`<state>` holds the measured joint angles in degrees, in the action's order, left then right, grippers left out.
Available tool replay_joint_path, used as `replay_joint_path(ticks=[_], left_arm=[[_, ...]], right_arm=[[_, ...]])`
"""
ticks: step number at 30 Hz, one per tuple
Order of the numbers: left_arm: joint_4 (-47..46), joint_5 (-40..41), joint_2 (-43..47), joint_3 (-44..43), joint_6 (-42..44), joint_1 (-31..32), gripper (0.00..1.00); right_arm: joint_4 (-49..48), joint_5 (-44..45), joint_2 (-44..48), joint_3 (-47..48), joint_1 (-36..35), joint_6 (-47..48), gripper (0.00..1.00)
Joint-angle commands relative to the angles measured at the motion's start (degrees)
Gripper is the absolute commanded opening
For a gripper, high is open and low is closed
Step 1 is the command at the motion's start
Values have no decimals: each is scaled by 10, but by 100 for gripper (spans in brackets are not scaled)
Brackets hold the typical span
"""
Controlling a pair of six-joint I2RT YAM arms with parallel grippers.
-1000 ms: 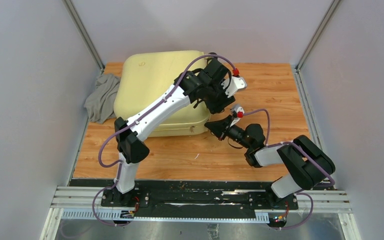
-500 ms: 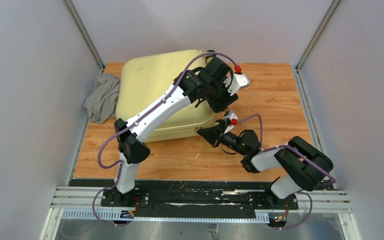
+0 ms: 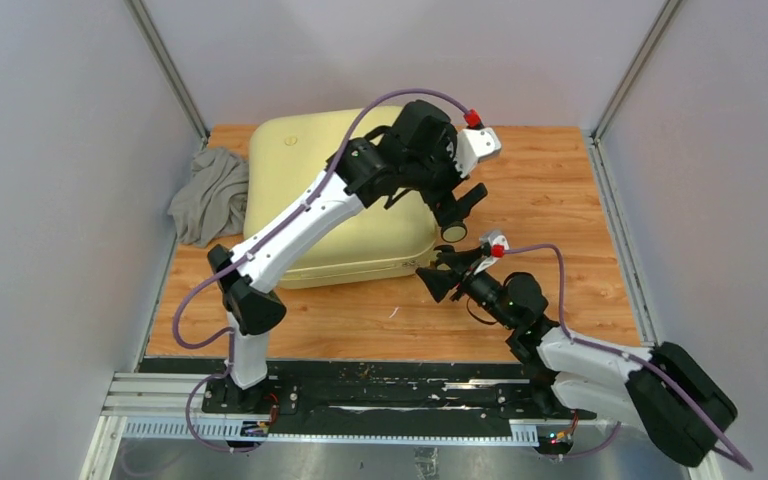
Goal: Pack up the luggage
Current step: Zip the luggage at the center of the board, then move the luggage to the center of the board.
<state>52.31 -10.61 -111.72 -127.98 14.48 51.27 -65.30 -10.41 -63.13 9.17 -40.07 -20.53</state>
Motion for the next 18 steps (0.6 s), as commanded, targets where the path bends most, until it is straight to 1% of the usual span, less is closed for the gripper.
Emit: replay_joint_path(ticks=[1,4,6,8,10,11,12,13,15,16,18], left_arm=[[23,-20,50,-24,9,-11,100],[67,-14,73,-31,6,-60,100],[82,-10,108,-10,1,-117,100],[82,-9,154,38,1,-195,100],[82,4,199,94,8,-279,100],[81,19,221,125,16,-318,97],[80,49,240,155,24,-358,93],[79,74,257,181,32,-407,86],[75,117,286,228,48,-477,76],[68,121,300,254,52,-518,74],[39,101,332,311,56,-591,72]], right_arm=[[209,75,108,-2,16,11,74],[322,94,202,8,24,4,77],[395,103,263,20,26,4,80],[471,149,311,40,30,0,83],[536,166,336,65,42,0,85],[562,169,342,81,52,0,85],[584,169,344,93,60,-4,85],[603,168,342,106,68,-7,85],[636,162,330,131,81,-12,85],[649,161,323,144,86,-12,85],[681,161,313,164,92,-12,85]])
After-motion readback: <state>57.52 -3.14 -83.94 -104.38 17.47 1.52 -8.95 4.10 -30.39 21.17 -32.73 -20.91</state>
